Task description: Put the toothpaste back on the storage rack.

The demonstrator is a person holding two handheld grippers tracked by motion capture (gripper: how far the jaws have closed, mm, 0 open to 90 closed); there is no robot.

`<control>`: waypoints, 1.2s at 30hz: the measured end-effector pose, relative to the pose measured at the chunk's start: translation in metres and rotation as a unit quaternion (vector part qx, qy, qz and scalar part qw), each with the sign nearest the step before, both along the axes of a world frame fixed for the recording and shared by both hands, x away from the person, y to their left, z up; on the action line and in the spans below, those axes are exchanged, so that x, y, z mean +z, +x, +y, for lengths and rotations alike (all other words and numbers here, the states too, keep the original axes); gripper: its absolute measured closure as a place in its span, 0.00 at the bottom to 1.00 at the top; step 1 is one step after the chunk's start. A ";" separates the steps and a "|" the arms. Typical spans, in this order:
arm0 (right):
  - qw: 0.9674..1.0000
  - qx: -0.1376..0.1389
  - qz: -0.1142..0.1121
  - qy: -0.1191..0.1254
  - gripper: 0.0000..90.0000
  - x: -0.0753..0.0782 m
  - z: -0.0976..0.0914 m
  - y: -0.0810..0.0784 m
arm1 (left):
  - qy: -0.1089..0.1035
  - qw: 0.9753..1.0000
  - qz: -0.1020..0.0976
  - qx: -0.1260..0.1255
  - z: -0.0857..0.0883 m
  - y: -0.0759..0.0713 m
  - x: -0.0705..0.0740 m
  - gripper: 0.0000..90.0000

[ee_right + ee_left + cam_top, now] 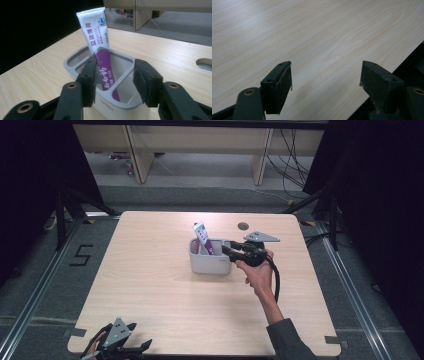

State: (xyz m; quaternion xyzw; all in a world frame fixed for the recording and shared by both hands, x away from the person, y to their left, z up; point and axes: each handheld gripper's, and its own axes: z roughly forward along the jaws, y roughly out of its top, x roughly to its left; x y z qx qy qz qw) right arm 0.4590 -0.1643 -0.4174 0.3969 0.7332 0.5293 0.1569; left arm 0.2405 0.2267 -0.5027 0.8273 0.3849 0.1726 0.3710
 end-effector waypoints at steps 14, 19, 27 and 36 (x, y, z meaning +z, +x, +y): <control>1.000 -0.002 0.012 -0.001 0.42 0.002 -0.005 -0.012 | 0.009 1.000 0.002 -0.003 0.001 0.001 0.001 0.28; 1.000 -0.005 0.010 -0.011 0.38 0.001 -0.009 -0.015 | 0.007 1.000 0.002 -0.001 0.000 0.001 0.001 0.27; 1.000 -0.007 0.019 -0.011 0.37 0.000 -0.016 -0.023 | -0.001 1.000 0.002 -0.002 0.000 0.001 0.000 0.27; 1.000 -0.008 0.024 -0.018 0.36 -0.001 -0.020 -0.030 | 0.005 1.000 0.002 -0.002 0.001 0.001 0.001 0.27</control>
